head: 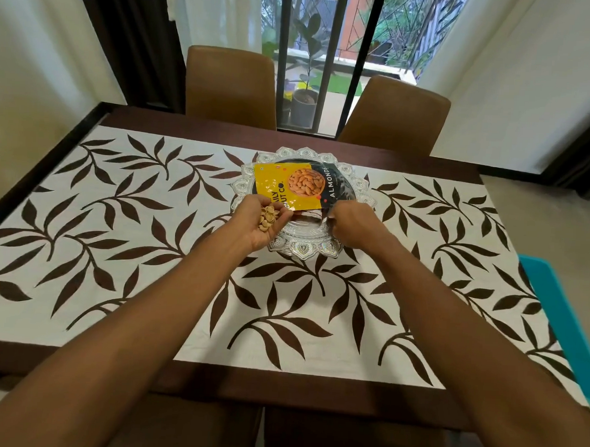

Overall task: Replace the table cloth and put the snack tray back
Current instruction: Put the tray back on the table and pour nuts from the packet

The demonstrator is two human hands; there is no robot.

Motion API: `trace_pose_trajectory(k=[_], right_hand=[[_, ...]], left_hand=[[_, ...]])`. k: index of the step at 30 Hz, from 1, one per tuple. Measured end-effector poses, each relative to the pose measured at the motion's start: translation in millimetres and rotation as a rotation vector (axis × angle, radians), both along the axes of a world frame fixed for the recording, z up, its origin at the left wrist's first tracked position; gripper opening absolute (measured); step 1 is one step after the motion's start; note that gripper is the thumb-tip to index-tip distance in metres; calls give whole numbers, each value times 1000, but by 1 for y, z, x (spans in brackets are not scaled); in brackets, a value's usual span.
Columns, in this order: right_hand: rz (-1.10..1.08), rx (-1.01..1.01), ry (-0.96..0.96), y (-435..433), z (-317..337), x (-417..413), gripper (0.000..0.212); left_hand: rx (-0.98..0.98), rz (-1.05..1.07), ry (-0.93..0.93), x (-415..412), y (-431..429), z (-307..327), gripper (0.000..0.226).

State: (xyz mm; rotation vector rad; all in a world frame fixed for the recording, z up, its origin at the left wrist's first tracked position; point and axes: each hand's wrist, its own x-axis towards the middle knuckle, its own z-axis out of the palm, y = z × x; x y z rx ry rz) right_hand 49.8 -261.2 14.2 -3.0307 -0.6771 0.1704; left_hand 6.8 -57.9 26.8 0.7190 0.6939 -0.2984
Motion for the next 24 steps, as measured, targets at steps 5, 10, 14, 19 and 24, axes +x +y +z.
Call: trace_pose_trajectory(k=[5,10,14,19,24], right_hand=[[56,-21,-1,9,-6,-8,17],[132,-44,98,29,1,-21,17],[140,45,173,46,13,-23,28],[180,237,329,50,18,-10,23],[121,439,408,45,16,-4,21]], left_hand=[[3,9,20,1,2,-3,32],[-24,19,30,-1,3,-5,34],[-78,12,34,0,4,-6,33],[-69,24,18,-1,5,-8,32],[-79,81,-21,-5,8,-5,31]])
